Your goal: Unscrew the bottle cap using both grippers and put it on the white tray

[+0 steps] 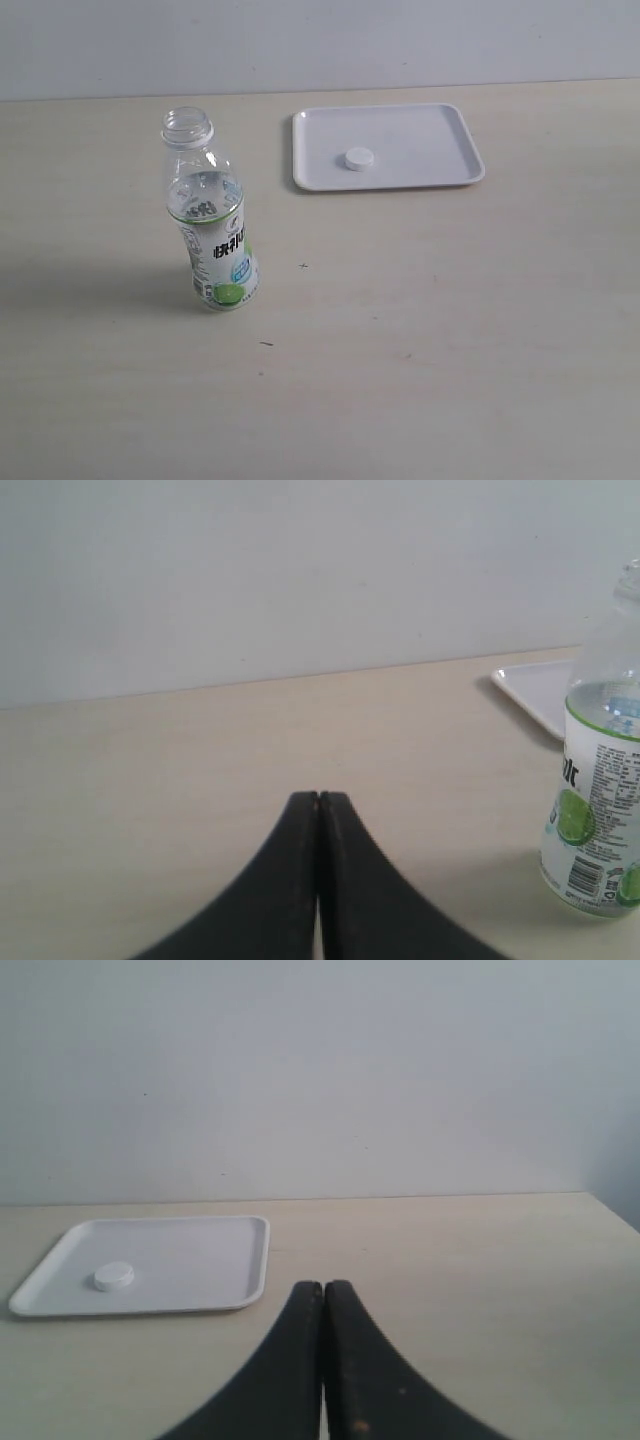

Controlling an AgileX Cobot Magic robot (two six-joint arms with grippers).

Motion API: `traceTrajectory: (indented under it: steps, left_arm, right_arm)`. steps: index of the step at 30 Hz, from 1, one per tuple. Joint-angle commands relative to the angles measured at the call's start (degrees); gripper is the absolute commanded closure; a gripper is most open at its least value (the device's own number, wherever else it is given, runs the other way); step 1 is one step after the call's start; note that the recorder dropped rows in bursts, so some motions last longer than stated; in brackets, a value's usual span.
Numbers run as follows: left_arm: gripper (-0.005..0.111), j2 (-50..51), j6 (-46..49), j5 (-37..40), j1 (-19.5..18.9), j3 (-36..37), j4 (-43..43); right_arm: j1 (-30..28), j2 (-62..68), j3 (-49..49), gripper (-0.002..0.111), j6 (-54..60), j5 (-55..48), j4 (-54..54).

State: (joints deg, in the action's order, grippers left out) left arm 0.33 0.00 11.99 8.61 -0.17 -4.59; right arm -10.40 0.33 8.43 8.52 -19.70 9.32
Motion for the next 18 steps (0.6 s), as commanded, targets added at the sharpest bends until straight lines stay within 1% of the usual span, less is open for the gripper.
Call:
traceTrajectory:
  steps: [1,5,13,18]
  left_arm:
    - [0.107,-0.33,0.00,-0.10,-0.07,0.17,0.55]
    - [0.107,-0.33,0.00,-0.10,-0.07,0.17,0.55]
    - [0.107,-0.33,0.00,-0.10,-0.07,0.17,0.55]
    - [0.107,-0.33,0.00,-0.10,-0.07,0.17,0.55]
  right_arm:
    - [-0.37,-0.33,-2.01,0.108,-0.53,0.54,-0.29]
    - [-0.37,-0.33,-3.83,0.108,-1.73,2.71,-0.29]
    - [-0.37,-0.33,-4.00,0.108,-1.61,2.72,-0.29]
    - [-0.37,-0.33,-4.00,0.108,-1.11,4.61,-0.16]
